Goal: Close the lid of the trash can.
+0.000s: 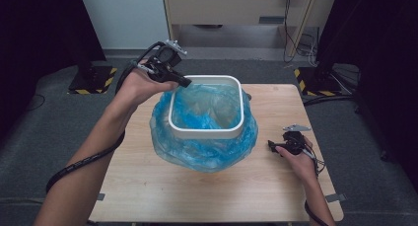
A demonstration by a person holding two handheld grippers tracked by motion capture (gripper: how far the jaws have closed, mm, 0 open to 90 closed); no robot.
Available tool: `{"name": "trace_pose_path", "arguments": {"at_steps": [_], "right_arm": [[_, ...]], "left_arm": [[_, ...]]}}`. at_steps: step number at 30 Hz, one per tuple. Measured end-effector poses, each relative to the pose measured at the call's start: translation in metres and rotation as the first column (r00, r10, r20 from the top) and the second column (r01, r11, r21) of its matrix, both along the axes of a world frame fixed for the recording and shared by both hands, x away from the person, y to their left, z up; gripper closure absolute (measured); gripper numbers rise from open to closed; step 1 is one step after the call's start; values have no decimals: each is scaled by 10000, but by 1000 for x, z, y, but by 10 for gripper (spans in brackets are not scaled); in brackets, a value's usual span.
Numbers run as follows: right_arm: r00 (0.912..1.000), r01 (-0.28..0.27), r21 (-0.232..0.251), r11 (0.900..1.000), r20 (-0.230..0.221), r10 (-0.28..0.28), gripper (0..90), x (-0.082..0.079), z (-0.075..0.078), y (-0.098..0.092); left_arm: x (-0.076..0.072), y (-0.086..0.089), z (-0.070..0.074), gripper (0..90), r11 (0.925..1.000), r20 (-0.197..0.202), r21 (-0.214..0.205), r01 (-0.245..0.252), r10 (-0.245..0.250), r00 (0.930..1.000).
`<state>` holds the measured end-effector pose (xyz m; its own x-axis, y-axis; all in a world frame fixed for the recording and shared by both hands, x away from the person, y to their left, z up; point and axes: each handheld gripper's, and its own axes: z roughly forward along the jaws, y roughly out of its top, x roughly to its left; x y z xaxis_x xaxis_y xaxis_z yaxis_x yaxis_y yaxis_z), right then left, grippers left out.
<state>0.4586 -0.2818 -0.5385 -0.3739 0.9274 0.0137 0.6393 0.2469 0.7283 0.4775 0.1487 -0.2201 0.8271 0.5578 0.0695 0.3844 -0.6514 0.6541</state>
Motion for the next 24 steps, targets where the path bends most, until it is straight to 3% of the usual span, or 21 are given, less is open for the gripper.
{"name": "trace_pose_path", "arguments": {"at_steps": [5, 13, 17, 20, 24], "right_arm": [[10000, -9, -11, 10000, -1, 9, 110, 0, 0, 0], [10000, -8, -19, 10000, 17, 8, 110, 0, 0, 0], [10000, -12, -22, 10000, 17, 12, 109, 0, 0, 0], [10000, -11, -24, 10000, 16, 11, 110, 0, 0, 0], [10000, -19, -21, 10000, 20, 19, 110, 0, 0, 0]], "left_arm": [[-3, 4, 0, 706, 9992, 268, -381, 130, -120, 9996], [-11, 15, 1, 433, 9927, 1050, -1206, 77, 50, 9945], [-13, 21, 0, 265, 9879, 1147, -1548, 24, 155, 9933], [-17, 27, -1, 206, 9798, 1233, -1998, 90, 160, 9922], [-20, 30, -2, 132, 9785, 1337, -2064, 44, 238, 9907]]}}
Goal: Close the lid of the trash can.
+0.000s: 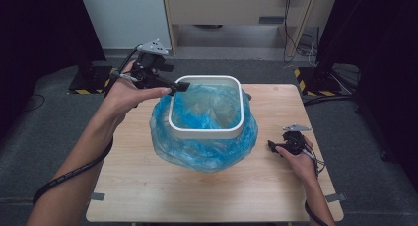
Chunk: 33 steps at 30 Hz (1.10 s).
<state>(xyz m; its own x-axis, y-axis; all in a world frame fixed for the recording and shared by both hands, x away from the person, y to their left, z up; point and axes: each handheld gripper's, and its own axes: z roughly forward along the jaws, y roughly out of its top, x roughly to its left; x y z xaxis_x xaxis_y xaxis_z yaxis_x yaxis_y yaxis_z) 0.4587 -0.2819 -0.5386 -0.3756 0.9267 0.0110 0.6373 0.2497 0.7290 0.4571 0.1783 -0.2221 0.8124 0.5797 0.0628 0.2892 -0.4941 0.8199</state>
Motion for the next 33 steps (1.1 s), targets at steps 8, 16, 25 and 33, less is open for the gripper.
{"name": "trace_pose_path", "arguments": {"at_steps": [8, 16, 25, 33], "right_arm": [[10000, 5, -5, 10000, 3, -5, 110, 0, 0, 0], [10000, -15, -31, 10000, 21, 16, 110, 0, 0, 0], [10000, -21, -43, 10000, 29, 21, 110, 0, 0, 0], [10000, -18, -31, 10000, 21, 18, 110, 0, 0, 0]], "left_arm": [[-10, 7, 3, 71, 9986, 290, -525, -48, 63, 9996], [-21, 25, 0, 58, 9950, 403, -989, -148, 189, 9990], [-30, 52, -7, 37, 9934, 378, -1069, -415, 458, 9982], [-36, 80, -22, 36, 9913, 365, -1075, -755, 799, 9961]]}}
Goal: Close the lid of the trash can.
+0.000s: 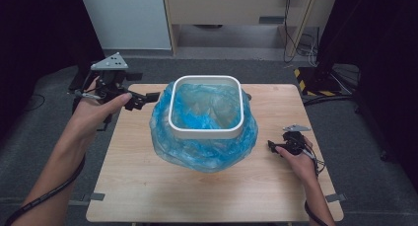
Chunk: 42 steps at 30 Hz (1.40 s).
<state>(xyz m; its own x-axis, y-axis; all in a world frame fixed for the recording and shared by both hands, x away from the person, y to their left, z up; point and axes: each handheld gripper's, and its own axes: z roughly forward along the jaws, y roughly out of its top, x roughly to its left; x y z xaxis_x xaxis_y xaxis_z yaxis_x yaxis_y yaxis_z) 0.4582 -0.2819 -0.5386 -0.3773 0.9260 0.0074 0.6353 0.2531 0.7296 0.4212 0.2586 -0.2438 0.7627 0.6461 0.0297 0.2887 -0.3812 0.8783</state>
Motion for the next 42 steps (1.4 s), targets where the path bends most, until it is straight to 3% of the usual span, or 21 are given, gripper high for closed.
{"name": "trace_pose_path", "arguments": {"at_steps": [4, 7, 8, 14, 18, 25, 26, 27, 31, 33, 35, 42], "right_arm": [[10000, 0, -4, 10000, 5, 0, 110, 0, 0, 0], [10000, 3, 2, 10000, -3, -3, 110, 0, 0, 0], [10000, -3, -5, 10000, 5, 3, 110, 0, 0, 0], [10000, 0, -3, 10000, 0, 0, 110, 0, 0, 0], [10000, -4, -4, 10000, 4, 4, 110, 0, 0, 0], [10000, -4, -4, 10000, 2, 4, 110, 0, 0, 0], [10000, -4, -3, 10000, 1, 4, 110, 0, 0, 0], [10000, -4, -3, 10000, 1, 4, 110, 0, 0, 0], [10000, -4, -10, 10000, 3, 4, 110, 0, 0, 0], [10000, -5, -10, 10000, 5, 5, 110, 0, 0, 0], [10000, -5, -10, 10000, 3, 5, 110, 0, 0, 0], [10000, -3, -10, 10000, 5, 3, 110, 0, 0, 0]], "left_arm": [[-2, 16, -10, 36, 9997, -16, -20, -239, 239, 9997], [-1, 25, -21, 38, 9990, -129, 193, -403, 405, 9991], [-2, 30, -30, 39, 9985, -199, 262, -490, 495, 9986], [-5, 41, -51, 41, 9968, -308, 136, -789, 793, 9964], [-3, 46, -74, 42, 9945, -517, 345, -990, 1007, 9936], [5, 48, -128, 43, 9899, -1155, 661, -1254, 1324, 9844], [6, 47, -144, 44, 9871, -1439, 821, -1372, 1480, 9785], [6, 47, -144, 44, 9871, -1439, 821, -1372, 1480, 9785], [12, 44, -179, 44, 9849, -1812, 1037, -1385, 1557, 9710], [13, 43, -185, 45, 9841, -1863, 1102, -1395, 1583, 9696], [16, 42, -202, 46, 9825, -2070, 1206, -1417, 1645, 9644], [19, 39, -223, 48, 9817, -2300, 1196, -1483, 1727, 9577]]}}
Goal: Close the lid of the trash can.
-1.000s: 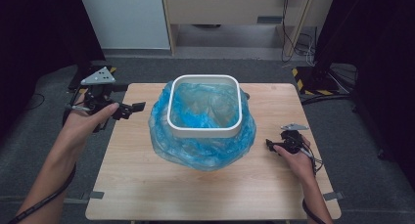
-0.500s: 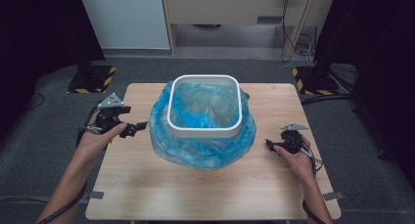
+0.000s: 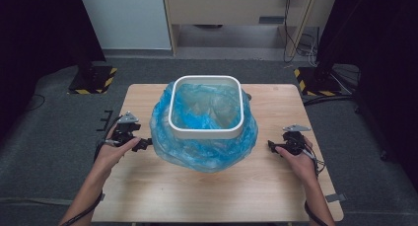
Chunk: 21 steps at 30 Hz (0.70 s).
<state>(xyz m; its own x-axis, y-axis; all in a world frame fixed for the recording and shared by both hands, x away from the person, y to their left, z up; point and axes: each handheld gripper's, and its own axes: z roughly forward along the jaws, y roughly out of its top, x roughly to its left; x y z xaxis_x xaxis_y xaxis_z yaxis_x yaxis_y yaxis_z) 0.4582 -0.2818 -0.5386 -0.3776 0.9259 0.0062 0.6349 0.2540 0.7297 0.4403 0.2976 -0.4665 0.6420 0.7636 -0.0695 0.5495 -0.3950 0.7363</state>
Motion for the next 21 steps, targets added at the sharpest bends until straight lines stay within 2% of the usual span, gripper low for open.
{"name": "trace_pose_path", "arguments": {"at_steps": [4, 5, 10, 17, 21], "right_arm": [[10000, -3, 2, 10000, 1, 3, 110, 0, 0, 0], [10000, -3, 2, 10000, 1, 3, 110, 0, 0, 0], [10000, -3, -2, 10000, 0, 3, 110, 0, 0, 0], [10000, -3, 0, 10000, 0, 3, 110, 0, 0, 0], [10000, -3, 2, 10000, 0, 3, 110, 0, 0, 0]], "left_arm": [[2, -5, -16, 47, 10000, -249, 19, -50, 51, 9997], [2, -5, -16, 47, 10000, -249, 19, -50, 51, 9997], [4, -12, -35, 47, 9997, -475, 223, -65, 75, 9988], [7, -16, -47, 46, 9992, -608, 288, -289, 306, 9977], [8, -17, -50, 45, 9973, -462, 593, -433, 460, 9979]]}}
